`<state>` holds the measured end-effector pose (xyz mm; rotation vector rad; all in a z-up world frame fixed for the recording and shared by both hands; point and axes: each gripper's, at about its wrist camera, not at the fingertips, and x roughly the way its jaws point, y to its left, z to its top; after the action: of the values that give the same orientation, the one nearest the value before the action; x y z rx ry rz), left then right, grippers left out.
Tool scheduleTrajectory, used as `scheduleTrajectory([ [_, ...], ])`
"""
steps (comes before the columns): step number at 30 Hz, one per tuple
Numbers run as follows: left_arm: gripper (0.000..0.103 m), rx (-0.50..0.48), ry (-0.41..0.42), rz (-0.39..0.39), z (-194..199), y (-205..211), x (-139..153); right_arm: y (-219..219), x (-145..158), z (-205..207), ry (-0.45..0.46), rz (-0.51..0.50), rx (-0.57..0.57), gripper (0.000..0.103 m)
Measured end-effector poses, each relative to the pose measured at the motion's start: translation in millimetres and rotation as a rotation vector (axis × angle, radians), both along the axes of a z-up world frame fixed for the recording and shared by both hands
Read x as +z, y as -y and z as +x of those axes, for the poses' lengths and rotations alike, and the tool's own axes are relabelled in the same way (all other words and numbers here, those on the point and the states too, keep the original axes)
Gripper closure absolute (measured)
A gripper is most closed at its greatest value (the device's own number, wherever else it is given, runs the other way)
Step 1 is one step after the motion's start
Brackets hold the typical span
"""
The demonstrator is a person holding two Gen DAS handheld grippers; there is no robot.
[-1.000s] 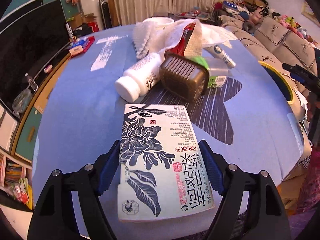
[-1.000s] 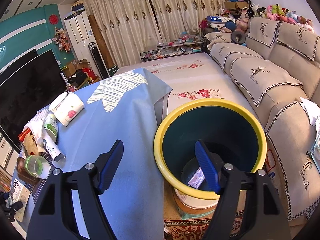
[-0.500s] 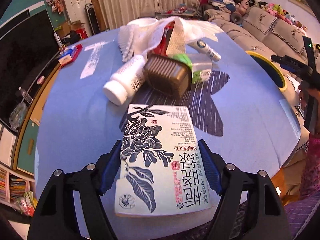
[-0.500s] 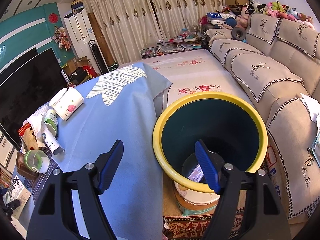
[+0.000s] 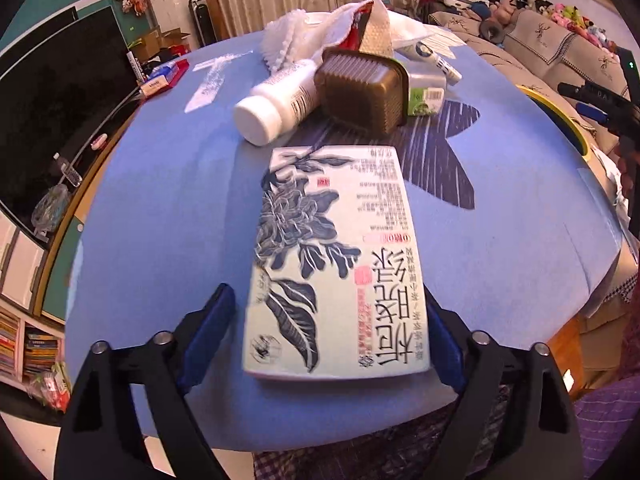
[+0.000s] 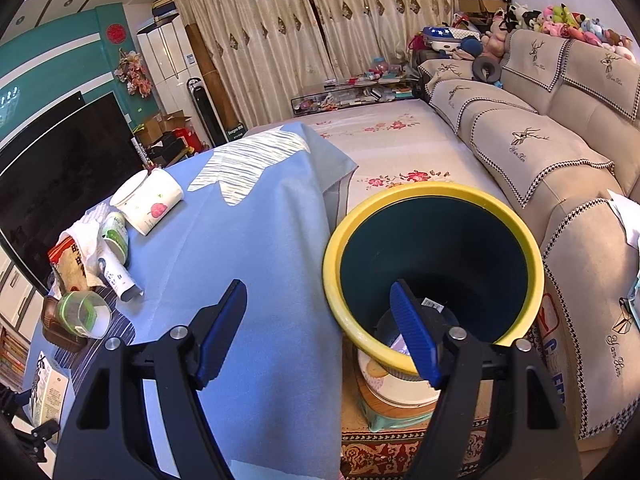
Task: Collect trash
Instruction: 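Grasp the white floral tea box with the left tool, then carry the tea box over the bin and open the left tool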
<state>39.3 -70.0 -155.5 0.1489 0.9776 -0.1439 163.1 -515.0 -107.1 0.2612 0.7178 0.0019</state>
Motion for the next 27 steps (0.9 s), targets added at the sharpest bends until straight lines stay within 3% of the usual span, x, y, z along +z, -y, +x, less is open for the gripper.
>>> scheduleTrajectory([
  [1, 0.032, -0.005, -0.004, -0.039, -1.0, -2.4, 0.0, -0.6, 0.1, -0.8, 0.001, 0.001, 0.001, 0.033],
  [6, 0.033, -0.013, 0.033, -0.069, -3.4, -6.2, 10.0, -1.5, 1.5, -4.5, 0.008, 0.006, 0.003, 0.033],
  [11, 0.033, -0.109, 0.146, -0.045, -9.7, 6.4, 47.3, 8.0, 4.9, -10.7, 0.023, 0.03, -0.009, 0.033],
  [16, 0.033, -0.214, 0.176, -0.036, -11.7, 28.0, 77.8, 20.4, 8.2, -17.5, 0.04, 0.043, -0.028, 0.033],
  [21, 0.033, -0.328, 0.193, -0.066, 16.0, 73.9, 100.0, 42.0, 14.9, -30.1, 0.061, 0.022, -0.08, 0.033],
  [27, 0.033, -0.446, 0.127, -0.15, 88.4, 168.9, 100.3, 80.9, 18.5, -51.6, 0.068, -0.013, -0.179, 0.033],
])
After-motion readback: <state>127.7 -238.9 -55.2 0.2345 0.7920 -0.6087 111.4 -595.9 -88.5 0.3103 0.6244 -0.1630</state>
